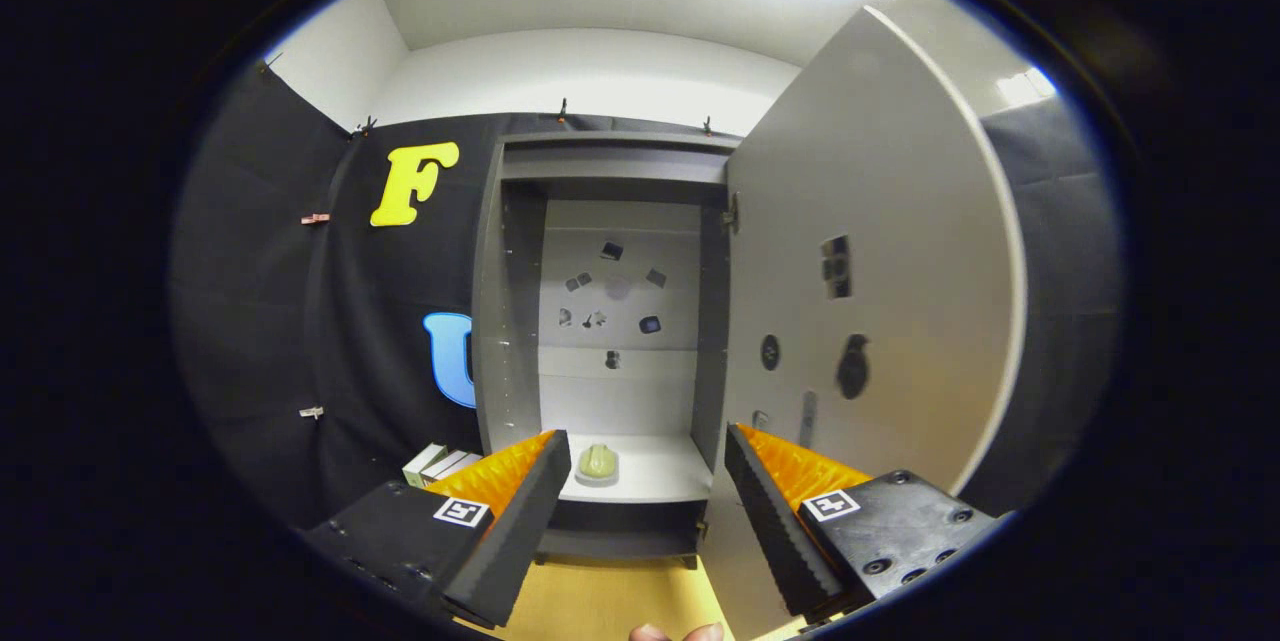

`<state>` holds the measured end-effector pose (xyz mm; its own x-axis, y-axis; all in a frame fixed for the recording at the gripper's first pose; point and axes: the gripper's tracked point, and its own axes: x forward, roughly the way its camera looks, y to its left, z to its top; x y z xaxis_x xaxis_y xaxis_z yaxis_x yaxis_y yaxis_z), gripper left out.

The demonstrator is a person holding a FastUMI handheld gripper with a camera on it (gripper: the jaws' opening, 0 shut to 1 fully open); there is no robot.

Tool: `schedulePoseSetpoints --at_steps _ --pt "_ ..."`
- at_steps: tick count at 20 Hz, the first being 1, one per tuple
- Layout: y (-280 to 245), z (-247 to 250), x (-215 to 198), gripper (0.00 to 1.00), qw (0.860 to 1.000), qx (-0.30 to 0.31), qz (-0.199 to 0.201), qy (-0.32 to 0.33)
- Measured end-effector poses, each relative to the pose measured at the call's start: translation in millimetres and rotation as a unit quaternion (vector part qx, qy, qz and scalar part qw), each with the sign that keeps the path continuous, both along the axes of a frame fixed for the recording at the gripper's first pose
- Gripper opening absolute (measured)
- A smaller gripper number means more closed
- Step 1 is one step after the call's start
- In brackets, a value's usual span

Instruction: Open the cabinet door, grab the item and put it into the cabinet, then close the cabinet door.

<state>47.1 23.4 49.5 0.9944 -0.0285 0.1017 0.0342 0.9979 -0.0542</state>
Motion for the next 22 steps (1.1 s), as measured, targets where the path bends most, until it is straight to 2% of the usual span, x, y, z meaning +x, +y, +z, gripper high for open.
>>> schedulePoseSetpoints --at_steps 6,11,16,22 --pt "-68 9 -68 0.97 0.998 0.008 -0.055 -0.005" --pt "-142 11 -95 0.97 0.990 -0.002 -0.143 -0.010" --pt "-224 -7 -87 0.97 0.977 -0.002 -0.214 0.003" --pt "-255 -41 -48 0.98 0.976 0.031 -0.214 0.038"
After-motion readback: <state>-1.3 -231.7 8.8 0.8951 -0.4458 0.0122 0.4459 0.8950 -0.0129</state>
